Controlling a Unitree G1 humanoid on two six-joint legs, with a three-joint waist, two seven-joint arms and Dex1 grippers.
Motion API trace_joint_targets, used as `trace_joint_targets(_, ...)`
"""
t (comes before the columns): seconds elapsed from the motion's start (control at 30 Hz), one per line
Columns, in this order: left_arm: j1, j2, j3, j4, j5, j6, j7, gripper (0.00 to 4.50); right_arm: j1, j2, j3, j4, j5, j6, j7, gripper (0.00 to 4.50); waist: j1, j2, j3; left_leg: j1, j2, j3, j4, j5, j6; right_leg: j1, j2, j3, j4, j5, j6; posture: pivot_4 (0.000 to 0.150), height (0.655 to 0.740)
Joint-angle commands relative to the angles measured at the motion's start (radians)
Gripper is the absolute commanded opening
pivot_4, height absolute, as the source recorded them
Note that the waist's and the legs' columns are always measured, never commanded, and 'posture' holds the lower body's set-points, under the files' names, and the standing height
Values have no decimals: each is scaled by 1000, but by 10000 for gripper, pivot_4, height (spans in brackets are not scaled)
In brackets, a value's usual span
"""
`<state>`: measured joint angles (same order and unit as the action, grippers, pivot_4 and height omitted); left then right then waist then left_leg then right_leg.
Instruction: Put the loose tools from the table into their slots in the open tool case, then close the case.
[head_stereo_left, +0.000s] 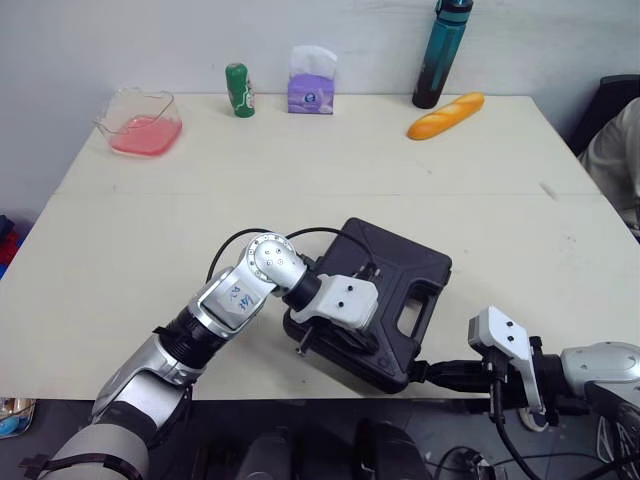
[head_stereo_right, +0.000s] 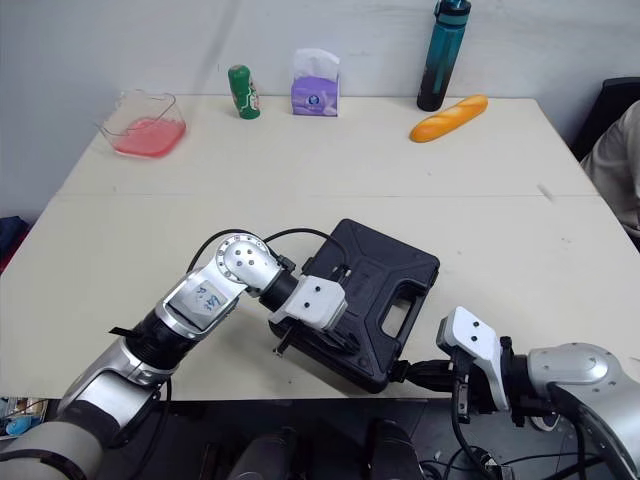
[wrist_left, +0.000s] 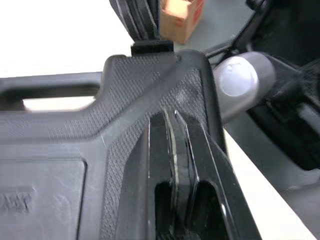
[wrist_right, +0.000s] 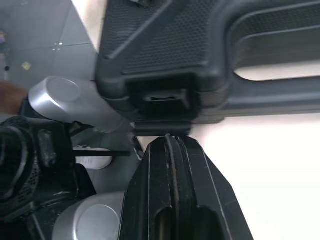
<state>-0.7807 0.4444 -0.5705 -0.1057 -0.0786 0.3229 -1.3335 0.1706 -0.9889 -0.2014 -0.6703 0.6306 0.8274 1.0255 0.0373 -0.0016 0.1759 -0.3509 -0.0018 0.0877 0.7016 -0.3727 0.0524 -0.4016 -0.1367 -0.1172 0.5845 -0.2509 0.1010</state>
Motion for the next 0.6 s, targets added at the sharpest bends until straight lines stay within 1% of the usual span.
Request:
trace_joint_targets(0.03,28,-2,-101,71,104,26,27,767,-17,-7,7,-43,40,14,-7,0,2,0,0,0,0,-1,0,0,0,0,-1,0,0,0,0,1500,7348)
trace_joint_targets(0.3,18,-32,-133,97,117,9,49,767,-60,28,63,-62,62,34,-68,0,8,-1,0,-1,0,-2,0,-1,0,0,-1,-2,-1,0,0,1500,7348)
trace_joint_targets(0.4,17,-26,-140,106,120,2,45,767,-82,49,54,-71,94,53,-97,0,-1,0,-1,0,1,-2,0,0,-1,0,-1,-3,0,0,-1,1500,7348)
trace_joint_targets(0.6,22,-30,-148,122,123,-21,40,767,-126,49,30,-99,155,93,-123,0,-10,-1,-1,0,1,-4,0,0,-1,1,-1,-4,0,-1,-1,1500,7348)
